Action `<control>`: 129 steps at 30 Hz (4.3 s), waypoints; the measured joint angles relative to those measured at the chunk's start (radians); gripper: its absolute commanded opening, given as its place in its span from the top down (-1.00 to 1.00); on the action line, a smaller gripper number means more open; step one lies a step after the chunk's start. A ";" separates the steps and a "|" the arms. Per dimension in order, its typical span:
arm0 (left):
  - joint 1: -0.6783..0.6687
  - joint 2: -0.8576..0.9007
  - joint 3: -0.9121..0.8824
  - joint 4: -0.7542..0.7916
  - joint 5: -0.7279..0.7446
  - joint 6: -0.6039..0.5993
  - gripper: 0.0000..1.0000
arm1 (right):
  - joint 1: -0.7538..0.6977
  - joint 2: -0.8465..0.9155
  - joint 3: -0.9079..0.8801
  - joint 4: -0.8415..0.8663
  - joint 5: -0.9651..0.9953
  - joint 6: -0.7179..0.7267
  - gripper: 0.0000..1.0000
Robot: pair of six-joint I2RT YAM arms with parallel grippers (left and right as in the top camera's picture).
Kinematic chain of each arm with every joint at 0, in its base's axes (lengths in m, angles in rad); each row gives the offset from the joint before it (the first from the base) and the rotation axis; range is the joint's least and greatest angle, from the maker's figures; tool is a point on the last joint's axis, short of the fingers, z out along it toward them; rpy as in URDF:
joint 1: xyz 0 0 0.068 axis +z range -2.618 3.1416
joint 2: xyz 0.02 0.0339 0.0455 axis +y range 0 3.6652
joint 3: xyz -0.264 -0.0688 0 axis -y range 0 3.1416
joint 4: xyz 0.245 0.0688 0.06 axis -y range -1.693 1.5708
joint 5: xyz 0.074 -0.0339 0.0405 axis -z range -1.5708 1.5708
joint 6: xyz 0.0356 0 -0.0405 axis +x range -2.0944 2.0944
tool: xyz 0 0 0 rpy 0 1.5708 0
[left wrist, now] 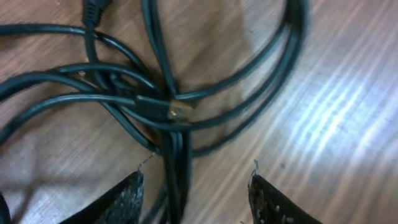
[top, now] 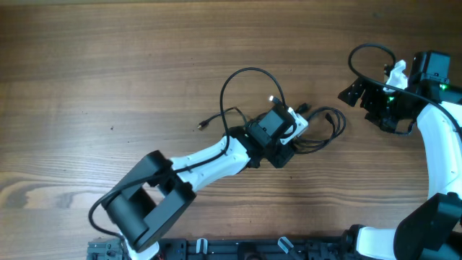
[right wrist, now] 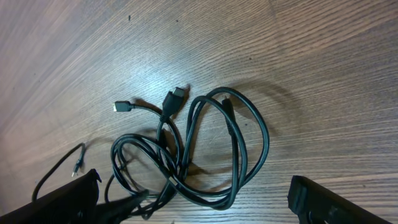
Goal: Untangle cables
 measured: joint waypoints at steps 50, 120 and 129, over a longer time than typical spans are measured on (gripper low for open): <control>0.404 -0.351 0.069 0.074 0.635 -0.631 0.92 | 0.294 0.000 0.000 0.243 -0.480 0.029 -0.45; 0.624 -0.342 0.076 0.064 0.415 -1.082 -0.23 | 0.557 0.002 -0.018 0.690 -0.502 0.219 0.92; 0.637 -0.341 0.072 -0.135 0.321 -0.629 -0.24 | 0.554 -0.016 0.158 0.156 -0.043 0.269 0.91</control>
